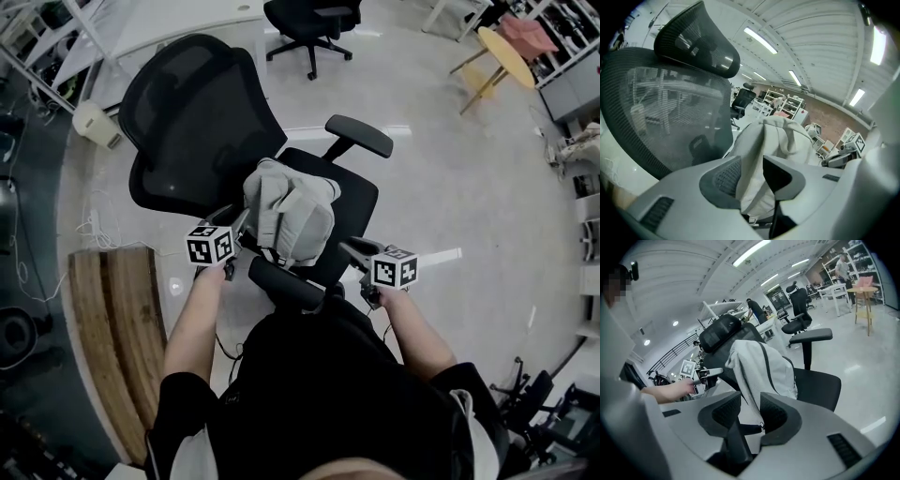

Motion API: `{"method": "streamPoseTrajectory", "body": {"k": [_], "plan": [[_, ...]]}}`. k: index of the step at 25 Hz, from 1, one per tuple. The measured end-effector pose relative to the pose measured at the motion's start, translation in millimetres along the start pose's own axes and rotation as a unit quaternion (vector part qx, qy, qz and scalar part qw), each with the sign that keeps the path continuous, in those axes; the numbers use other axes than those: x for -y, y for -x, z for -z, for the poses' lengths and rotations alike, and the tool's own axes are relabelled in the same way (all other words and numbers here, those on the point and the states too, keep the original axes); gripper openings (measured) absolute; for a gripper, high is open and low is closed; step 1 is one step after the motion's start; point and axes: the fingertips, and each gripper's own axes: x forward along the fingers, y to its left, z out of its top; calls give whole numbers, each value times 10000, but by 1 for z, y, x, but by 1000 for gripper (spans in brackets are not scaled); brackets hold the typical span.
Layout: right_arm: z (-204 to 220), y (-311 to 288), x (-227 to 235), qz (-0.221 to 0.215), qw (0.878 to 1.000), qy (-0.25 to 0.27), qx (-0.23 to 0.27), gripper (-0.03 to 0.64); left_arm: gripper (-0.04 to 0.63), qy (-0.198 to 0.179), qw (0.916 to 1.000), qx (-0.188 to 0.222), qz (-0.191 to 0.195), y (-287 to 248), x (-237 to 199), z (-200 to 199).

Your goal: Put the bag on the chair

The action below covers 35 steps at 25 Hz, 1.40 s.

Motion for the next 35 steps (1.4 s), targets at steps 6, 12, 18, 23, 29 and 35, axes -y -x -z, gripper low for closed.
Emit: {"method": "streamPoseTrajectory", "body": {"k": [6, 12, 18, 23, 29, 35], "plan": [[-23, 33, 14, -240, 9995, 65, 219, 143, 153, -87, 9994, 238, -220, 6, 27, -11], [-56, 65, 18, -431, 9971, 258, 564, 138, 149, -100, 9980, 522, -340, 21, 73, -23], [-79, 92, 5, -844, 9916, 585, 790, 135, 144, -275, 9938, 967, -469, 46, 126, -46], [-93, 112, -9, -1169, 9840, 939, 966, 128, 139, -339, 9897, 1264, -583, 64, 175, -52], [-105, 129, -48, -1662, 9697, 1453, 1046, 103, 133, -559, 9859, 1472, -572, 87, 224, -55], [-100, 137, -102, -1915, 9565, 1872, 1159, 103, 129, -1012, 9755, 1807, -741, 128, 239, -66]]}}
